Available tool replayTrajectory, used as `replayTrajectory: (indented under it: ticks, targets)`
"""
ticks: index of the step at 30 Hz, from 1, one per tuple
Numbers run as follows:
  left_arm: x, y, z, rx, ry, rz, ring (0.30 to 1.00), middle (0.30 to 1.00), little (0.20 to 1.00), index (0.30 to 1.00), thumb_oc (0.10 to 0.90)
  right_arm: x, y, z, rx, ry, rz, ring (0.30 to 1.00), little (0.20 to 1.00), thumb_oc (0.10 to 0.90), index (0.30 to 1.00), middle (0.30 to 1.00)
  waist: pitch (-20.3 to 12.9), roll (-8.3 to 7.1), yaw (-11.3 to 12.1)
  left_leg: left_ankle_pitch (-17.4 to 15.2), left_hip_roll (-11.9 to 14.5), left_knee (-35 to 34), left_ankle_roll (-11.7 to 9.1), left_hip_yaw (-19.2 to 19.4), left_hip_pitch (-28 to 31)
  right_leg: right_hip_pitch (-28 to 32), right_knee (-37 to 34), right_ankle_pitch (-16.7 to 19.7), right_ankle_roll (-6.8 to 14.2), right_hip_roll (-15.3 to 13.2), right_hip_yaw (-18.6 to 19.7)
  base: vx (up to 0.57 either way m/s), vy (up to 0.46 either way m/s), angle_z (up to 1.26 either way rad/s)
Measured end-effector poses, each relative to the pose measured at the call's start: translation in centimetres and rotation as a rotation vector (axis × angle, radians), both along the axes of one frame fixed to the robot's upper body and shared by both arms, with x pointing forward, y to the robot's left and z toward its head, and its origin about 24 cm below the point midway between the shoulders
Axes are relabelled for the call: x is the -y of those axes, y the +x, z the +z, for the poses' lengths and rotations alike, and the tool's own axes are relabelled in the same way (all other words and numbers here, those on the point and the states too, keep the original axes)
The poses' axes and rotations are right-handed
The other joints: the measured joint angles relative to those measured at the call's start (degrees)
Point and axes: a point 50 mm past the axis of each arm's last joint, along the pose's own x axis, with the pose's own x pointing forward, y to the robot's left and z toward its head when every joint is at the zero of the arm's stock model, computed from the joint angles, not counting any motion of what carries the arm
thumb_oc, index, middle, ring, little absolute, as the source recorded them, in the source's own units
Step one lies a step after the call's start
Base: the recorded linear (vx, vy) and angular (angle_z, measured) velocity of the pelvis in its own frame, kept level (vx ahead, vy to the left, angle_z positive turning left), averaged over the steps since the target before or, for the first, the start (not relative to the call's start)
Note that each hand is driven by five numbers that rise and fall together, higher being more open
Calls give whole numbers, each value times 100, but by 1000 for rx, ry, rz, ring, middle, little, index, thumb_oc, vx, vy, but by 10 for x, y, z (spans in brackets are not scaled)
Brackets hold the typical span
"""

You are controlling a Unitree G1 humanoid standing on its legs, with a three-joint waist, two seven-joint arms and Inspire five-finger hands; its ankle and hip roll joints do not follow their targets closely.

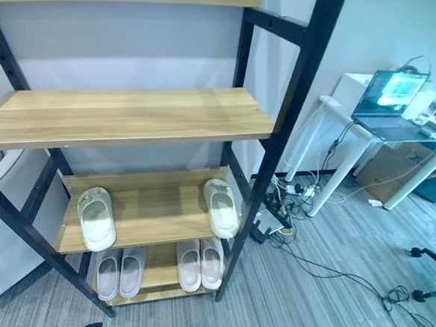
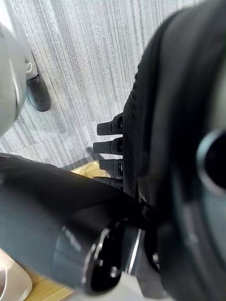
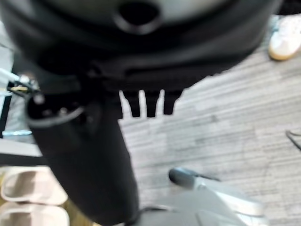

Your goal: Arrange the slippers neatly on the shoe rack.

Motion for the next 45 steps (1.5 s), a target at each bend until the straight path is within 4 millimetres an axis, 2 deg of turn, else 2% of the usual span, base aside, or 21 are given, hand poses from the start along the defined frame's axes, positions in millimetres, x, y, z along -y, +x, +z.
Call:
replayTrajectory:
  ticks: [7, 10, 13, 15, 16, 18, 20, 25, 28, 29, 33, 36, 37, 40, 43, 45]
  targets:
    - [4, 8, 5, 70, -25, -99, 900, 900, 900, 900, 800, 2, 0, 0, 1, -4, 3, 900, 900, 800, 900, 900, 11, 38, -8, 27, -64, 8, 24, -9, -79, -75, 1, 40, -9, -61, -4, -18, 2, 0]
    - [15, 14, 17, 190, -122, -173, 900, 900, 900, 900, 800, 9, 8, 5, 30, -29, 80, 900, 900, 800, 900, 900, 128, 154, -10, 27, -85, 7, 25, -17, -80, -64, 0, 41, 5, -86, -17, 0, 0, 0]
    - [22, 18, 25, 244, -223, -161, 900, 900, 900, 900, 800, 20, 16, 10, 46, -62, 126, 900, 900, 800, 900, 900, 231, 328, 8, 30, -101, 6, 34, -36, -86, -35, -1, 48, 36, -126, -38, -18, 7, 5]
    - [32, 21, 36, 299, -316, -183, 900, 900, 900, 900, 800, 26, 18, 12, 44, -75, 141, 900, 900, 800, 900, 900, 306, 403, -24, 26, -103, 2, 41, -55, -95, -26, -1, 37, 60, -138, -67, -16, 1, 7]
    - [36, 20, 47, 339, -383, -191, 900, 900, 900, 900, 800, 27, 24, 13, 53, -72, 153, 900, 900, 800, 900, 900, 318, 474, -2, 27, -97, -22, 42, -83, -115, -28, -3, 14, 91, -141, -94, -14, -4, 8]
    - [39, 23, 72, 431, -462, -248, 900, 900, 900, 900, 800, 30, 23, 15, 56, -80, 158, 900, 900, 800, 900, 900, 369, 536, -6, 28, -89, -21, 39, -105, -123, -26, -2, 2, 108, -130, -111, -3, -4, 6]
    - [39, 23, 81, 462, -512, -249, 900, 900, 900, 900, 800, 34, 22, 15, 46, -90, 157, 900, 900, 800, 900, 900, 355, 616, 31, 31, -94, -23, 40, -155, -149, -24, -3, -5, 116, -138, -147, 2, -13, 11]
    - [24, 22, 106, 496, -563, -258, 900, 900, 900, 900, 800, 35, 20, 15, 31, -99, 180, 900, 900, 800, 900, 900, 373, 603, 29, 55, -93, 4, 32, -267, -167, -3, -3, 3, 103, -131, -264, -12, -13, 12]
    - [12, 29, 132, 567, -594, -252, 900, 900, 900, 900, 800, 35, 17, 15, 22, -107, 194, 900, 900, 800, 900, 900, 389, 587, 98, 77, -93, 6, 34, -326, -174, 13, -3, 3, 104, -145, -321, -1, -34, 10]
    - [7, 38, 145, 610, -608, -274, 900, 900, 900, 900, 800, 35, 16, 15, 16, -110, 200, 900, 900, 800, 900, 900, 389, 587, 173, 91, -93, 6, 28, -345, -179, 18, -3, 0, 108, -149, -349, 11, -40, 12]
    - [9, 62, 164, 723, -632, -310, 900, 900, 900, 900, 800, 35, 14, 14, 2, -118, 208, 900, 900, 800, 900, 900, 391, 584, 178, 135, -90, 3, 4, -480, -233, 46, -2, -32, 152, -141, -451, 15, -56, 15]
    - [25, 86, 172, 818, -644, -348, 900, 900, 900, 900, 800, 33, 14, 13, -3, -119, 203, 900, 900, 800, 900, 900, 390, 562, 164, 154, -84, -2, -12, -537, -287, 42, -2, -44, 136, -128, -511, 20, -42, 10]
    - [25, 86, 172, 818, -644, -348, 900, 900, 900, 900, 800, 33, 14, 13, -3, -119, 203, 900, 900, 800, 900, 900, 390, 562, 164, 154, -84, -2, -12, -537, -287, 42, -2, -44, 136, -128, -511, 22, -56, 5]
    - [53, 117, 188, 991, -596, -421, 900, 900, 900, 900, 800, 30, 15, 12, 3, -112, 202, 900, 900, 800, 900, 900, 389, 498, 119, 191, -90, 5, -20, -552, -292, 25, -2, -38, 128, -113, -526, 12, -53, 2]
    - [57, 126, 197, 1063, -559, -457, 900, 900, 900, 900, 800, 28, 14, 12, 4, -108, 199, 900, 900, 800, 900, 900, 397, 472, -37, 195, -87, 9, -16, -546, -276, 16, -2, -37, 125, -114, -514, 17, -21, 0]
    - [65, 142, 206, 1122, -497, -513, 900, 900, 900, 900, 800, 27, 14, 11, 6, -105, 193, 900, 900, 800, 900, 900, 398, 469, -62, 196, -91, 6, -15, -531, -282, 11, -1, -23, 107, -120, -501, 20, -13, -2]
